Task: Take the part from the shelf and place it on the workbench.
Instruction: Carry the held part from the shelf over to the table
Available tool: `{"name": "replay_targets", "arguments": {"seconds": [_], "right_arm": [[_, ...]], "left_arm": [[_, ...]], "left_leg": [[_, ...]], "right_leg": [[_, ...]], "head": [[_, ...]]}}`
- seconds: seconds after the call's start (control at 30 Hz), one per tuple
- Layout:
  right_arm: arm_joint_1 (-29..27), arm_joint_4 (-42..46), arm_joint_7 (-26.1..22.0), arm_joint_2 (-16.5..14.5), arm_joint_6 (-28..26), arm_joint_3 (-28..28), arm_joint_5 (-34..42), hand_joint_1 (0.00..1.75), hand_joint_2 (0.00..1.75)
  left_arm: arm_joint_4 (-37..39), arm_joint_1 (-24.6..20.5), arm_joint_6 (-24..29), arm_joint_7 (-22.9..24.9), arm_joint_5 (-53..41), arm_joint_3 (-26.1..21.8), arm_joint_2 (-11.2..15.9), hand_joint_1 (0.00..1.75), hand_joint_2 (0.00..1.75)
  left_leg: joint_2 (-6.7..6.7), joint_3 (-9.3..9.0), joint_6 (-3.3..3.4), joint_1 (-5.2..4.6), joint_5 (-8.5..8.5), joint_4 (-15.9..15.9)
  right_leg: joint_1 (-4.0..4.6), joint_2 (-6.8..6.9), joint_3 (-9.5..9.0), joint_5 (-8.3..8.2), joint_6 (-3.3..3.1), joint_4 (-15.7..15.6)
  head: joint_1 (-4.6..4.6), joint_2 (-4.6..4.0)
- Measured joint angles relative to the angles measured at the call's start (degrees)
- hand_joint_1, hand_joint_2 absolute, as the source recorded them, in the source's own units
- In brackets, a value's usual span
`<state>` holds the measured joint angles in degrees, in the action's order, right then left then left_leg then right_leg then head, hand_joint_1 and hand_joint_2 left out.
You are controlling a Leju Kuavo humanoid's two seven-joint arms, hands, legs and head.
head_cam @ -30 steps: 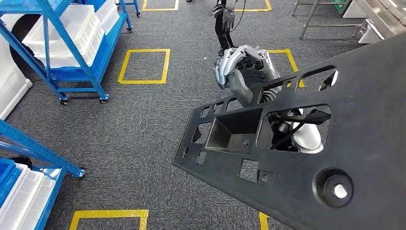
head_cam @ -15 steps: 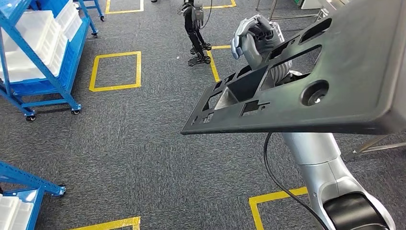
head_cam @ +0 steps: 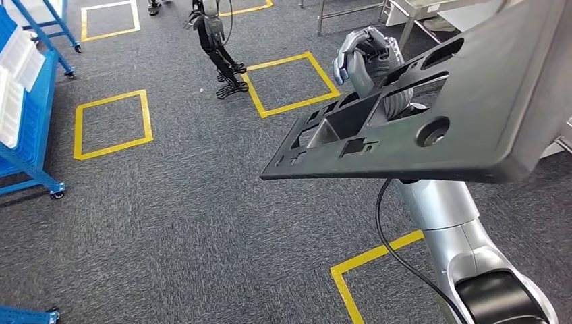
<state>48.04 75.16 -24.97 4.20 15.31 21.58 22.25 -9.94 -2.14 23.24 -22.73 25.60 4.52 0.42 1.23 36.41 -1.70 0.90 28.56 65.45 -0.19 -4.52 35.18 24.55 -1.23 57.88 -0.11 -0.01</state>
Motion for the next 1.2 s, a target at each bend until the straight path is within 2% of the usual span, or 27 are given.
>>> {"name": "replay_targets", "arguments": {"seconds": [0.07, 0.1, 0.17, 0.2, 0.23, 0.3, 0.37, 0.4, 0.43, 0.47, 0.53, 0.57, 0.6, 0.67, 0.7, 0.73, 0.77, 0.83, 0.87, 0.9, 0.93, 0.97, 1.0, 1.07, 1.13, 1.17, 1.2], "right_arm": [[-0.1, -0.1, -0.1, 0.0, 0.1, -0.2, 0.0, 1.75, 1.75], [-0.2, -0.1, -0.1, 0.0, 0.2, -0.3, 0.1, 1.75, 1.75], [-0.5, -0.2, -0.2, 0.1, 0.3, -0.5, 0.1, 1.75, 1.75], [-0.6, -0.2, -0.2, 0.2, 0.3, -0.7, 0.1, 1.75, 1.75], [-0.6, -0.2, -0.2, 0.3, 0.3, -0.8, 0.1, 1.75, 1.75], [-0.7, -0.2, -0.2, 0.3, 0.4, -1.0, 0.1, 1.75, 1.75], [-1.2, -0.2, -0.1, 0.3, 0.6, -0.9, 0.1, 1.75, 1.75], [-1.4, -0.2, -0.1, 0.3, 0.8, -0.9, 0.1, 1.75, 1.75], [-1.6, -0.2, 0.0, 0.3, 1.0, -0.9, 0.0, 1.75, 1.75], [-1.7, -0.1, 0.0, 0.3, 1.1, -0.9, 0.0, 1.75, 1.75], [-1.8, 0.2, 0.1, 0.2, 1.4, -0.9, -0.3, 1.75, 1.75], [-1.9, 0.5, 0.1, 0.2, 1.5, -0.8, -0.4, 1.75, 1.75], [-2.1, 0.8, 0.2, 0.1, 1.8, -0.8, -0.4, 1.75, 1.75], [-2.7, 1.6, 0.4, 0.0, 2.5, -0.6, -0.4, 1.75, 1.75], [-3.1, 2.2, 0.7, -0.1, 3.0, -0.6, -0.3, 1.75, 1.75], [-3.3, 2.7, 0.9, -0.2, 3.4, -0.5, -0.1, 1.75, 1.75], [-3.4, 3.3, 1.2, -0.4, 3.8, -0.3, 0.1, 1.75, 1.75], [-3.6, 4.2, 1.9, -1.1, 4.6, 0.2, 0.9, 1.75, 1.75], [-3.8, 4.7, 2.4, -1.4, 5.0, 0.5, 1.4, 1.75, 1.75], [-4.0, 5.2, 2.8, -1.7, 5.2, 0.9, 1.9, 1.75, 1.75], [-4.1, 5.7, 3.2, -2.0, 5.5, 1.2, 2.5, 1.75, 1.75], [-4.1, 6.3, 3.7, -2.2, 5.7, 1.5, 3.1, 1.75, 1.75], [-4.1, 6.8, 4.2, -2.5, 6.0, 1.8, 3.9, 1.75, 1.75], [-3.8, 7.9, 5.1, -3.1, 6.6, 2.5, 5.6, 1.75, 1.75], [-3.7, 8.7, 5.6, -3.6, 6.9, 3.2, 6.5, 1.75, 1.75], [-3.6, 9.0, 5.8, -3.7, 7.0, 3.5, 6.7, 1.75, 1.75], [-3.6, 9.3, 6.0, -3.7, 7.0, 3.7, 6.9, 1.75, 1.75]], "left_arm": [[0.0, 0.0, 0.0, -0.3, -0.1, 0.0, 0.0, 0.00, 0.00], [0.0, -0.1, 0.0, -0.4, -0.2, 0.0, 0.0, 0.00, 0.00], [0.0, -0.3, -0.1, -0.5, -0.2, 0.0, 0.0, 0.00, 0.00], [0.0, -0.4, -0.1, -0.5, -0.2, 0.0, 0.0, 0.00, 0.00], [0.0, -0.4, -0.1, -0.5, -0.2, 0.0, 0.0, 0.00, 0.00], [0.0, -0.3, -0.2, -0.6, -0.2, 0.0, 0.0, 0.00, 0.00], [0.0, -0.2, -0.6, -0.6, -0.2, 0.0, 0.0, 0.00, 0.00], [0.0, -0.2, -0.7, -0.5, -0.2, 0.0, 0.1, 0.00, 0.00], [0.0, -0.2, -0.9, -0.4, -0.2, 0.0, 0.1, 0.00, 0.00], [0.0, -0.2, -0.9, -0.4, -0.2, 0.0, 0.1, 0.00, 0.00], [0.0, -0.3, -0.9, -0.3, -0.2, 0.0, 0.0, 0.00, 0.00], [0.0, -0.2, -0.9, -0.2, -0.2, 0.0, 0.0, 0.00, 0.00], [0.0, -0.3, -0.9, -0.2, -0.2, 0.0, 0.0, 0.00, 0.00], [0.0, -0.3, -0.8, -0.2, -0.2, 0.0, 0.0, 0.00, 0.00], [0.0, -0.3, -0.8, -0.3, -0.2, 0.0, 0.0, 0.00, 0.00], [0.0, -0.3, -0.8, -0.4, -0.2, 0.0, 0.0, 0.00, 0.00], [0.0, -0.3, -0.8, -0.4, -0.2, 0.0, 0.0, 0.00, 0.00], [0.0, -0.2, -0.9, -0.5, -0.1, 0.0, 0.0, 0.00, 0.00], [0.0, -0.1, -0.9, -0.6, -0.1, 0.0, 0.0, 0.00, 0.00], [0.0, -0.1, -0.8, -0.6, 0.0, 0.0, 0.0, 0.00, 0.00], [0.0, -0.1, -0.8, -0.6, 0.1, 0.0, 0.0, 0.00, 0.00], [0.0, 0.0, -0.8, -0.6, 0.1, 0.0, 0.0, 0.00, 0.00], [0.0, 0.0, -0.8, -0.6, 0.1, 0.0, 0.0, 0.00, 0.00], [0.0, 0.0, -0.8, -0.6, 0.2, 0.0, 0.0, 0.00, 0.00], [0.0, 0.0, -0.8, -0.7, 0.2, 0.0, 0.0, 0.00, 0.00], [0.0, -0.1, -0.8, -0.7, 0.2, 0.0, 0.0, 0.00, 0.00], [0.0, -0.2, -0.8, -0.7, 0.3, 0.0, -0.1, 0.00, 0.00]], "left_leg": [[2.31, -2.47, 0.18, 0.21, -2.17, -5.9], [2.90, -2.85, 0.36, 0.17, -2.10, -6.8], [1.98, -3.04, 1.00, 0.06, -2.23, -7.2], [1.31, -3.19, 1.44, 0.10, -2.42, -7.6], [0.60, -3.33, 1.86, 0.14, -2.63, -7.9], [-0.80, -3.47, 2.39, 0.02, -2.81, -8.3], [-2.17, -3.42, 2.54, -0.15, -2.76, -8.3], [-2.83, -3.42, 2.56, -0.19, -2.72, -8.3], [-3.48, -3.44, 2.54, -0.21, -2.66, -8.2], [-4.12, -3.51, 2.47, -0.22, -2.58, -8.2], [-5.22, -3.72, 2.17, -0.41, -2.30, -8.1], [-5.72, -3.80, 1.92, -0.53, -2.16, -8.1], [-6.22, -3.89, 1.64, -0.66, -2.03, -8.0], [-7.31, -4.16, 1.01, -0.77, -1.84, -8.1], [-7.15, -4.24, 0.68, -0.72, -1.50, -7.9], [-6.30, -3.98, 0.41, -0.62, -0.70, -7.0], [-5.02, -3.13, 0.18, -0.49, 0.69, -4.9], [-2.49, 0.17, -0.08, -0.24, 4.36, 2.5], [-2.03, 1.94, -0.18, -0.20, 5.66, 6.1], [-1.82, 3.03, -0.23, -0.20, 5.90, 8.1], [-1.72, 3.15, -0.22, -0.20, 5.02, 8.0], [-1.50, 2.12, -0.14, -0.17, 3.10, 5.5], [-0.84, 0.39, -0.01, -0.09, 0.81, 1.5], [1.59, -2.71, 0.25, 0.13, -1.75, -5.4], [2.74, -3.58, 0.54, 0.11, -1.77, -7.3], [2.24, -3.63, 0.82, 0.11, -1.93, -7.4], [1.64, -3.68, 1.16, 0.19, -2.11, -7.6]], "right_leg": [[-0.13, -1.32, 0.35, 0.09, 0.60, 0.4], [-0.25, -1.91, 0.60, -0.01, 0.99, 0.5], [-0.47, -2.84, 0.96, -0.27, 1.75, 0.3], [-0.42, -2.25, 1.16, -0.01, 2.04, 0.6], [-0.31, -0.97, 1.72, 0.81, 2.25, 1.8], [-0.17, 2.42, 4.48, 4.14, 2.58, 7.8], [-0.39, 3.76, 7.89, 6.95, 2.87, 15.1], [-0.50, 3.97, 8.51, 6.99, 2.96, 16.4], [-0.57, 4.18, 7.95, 6.01, 2.98, 15.4], [-0.57, 4.62, 6.21, 4.26, 2.91, 12.2], [-0.15, 6.85, 1.82, 1.21, 2.42, 3.9], [0.14, 7.65, 0.45, 0.51, 2.08, 1.2], [0.41, 8.04, -0.10, 0.38, 1.78, 0.0], [0.50, 6.86, -0.07, 0.31, 1.23, -0.2], [0.35, 6.25, -0.20, 0.17, 0.97, -0.5], [0.16, 5.69, -0.35, 0.01, 0.65, -0.7], [-0.04, 5.12, -0.51, -0.14, 0.36, -1.0], [-0.08, 3.90, -0.53, -0.22, 0.02, -1.0], [-0.04, 3.17, -0.51, -0.23, -0.04, -1.0], [-0.01, 2.42, -0.49, -0.22, -0.06, -0.9], [0.01, 1.64, -0.49, -0.21, -0.05, -0.8], [0.00, 0.85, -0.49, -0.18, 0.00, -0.6], [-0.04, 0.10, -0.47, -0.13, 0.10, -0.4], [-0.05, -1.25, -0.18, -0.09, 0.56, -0.1], [-0.18, -2.42, 0.28, -0.29, 1.23, 0.1], [-0.25, -3.00, 0.46, -0.46, 1.61, 0.0], [-0.29, -2.98, 0.57, -0.45, 1.89, 0.0]], "head": [[0.03, 0.01], [0.02, 0.01], [0.02, 0.01], [0.07, 0.01], [0.21, 0.00], [0.44, -0.01], [0.53, -0.01], [0.55, -0.01], [0.56, -0.01], [0.56, -0.01], [0.55, -0.01], [0.53, 0.00], [0.50, 0.01], [0.46, 0.01], [0.45, 0.01], [0.43, 0.01], [0.37, 0.00], [0.23, -0.01], [0.18, -0.01], [0.16, -0.01], [0.15, -0.01], [0.14, -0.01], [0.13, -0.01], [0.13, -0.01], [0.14, 0.00], [0.15, 0.01], [0.16, 0.01]]}}
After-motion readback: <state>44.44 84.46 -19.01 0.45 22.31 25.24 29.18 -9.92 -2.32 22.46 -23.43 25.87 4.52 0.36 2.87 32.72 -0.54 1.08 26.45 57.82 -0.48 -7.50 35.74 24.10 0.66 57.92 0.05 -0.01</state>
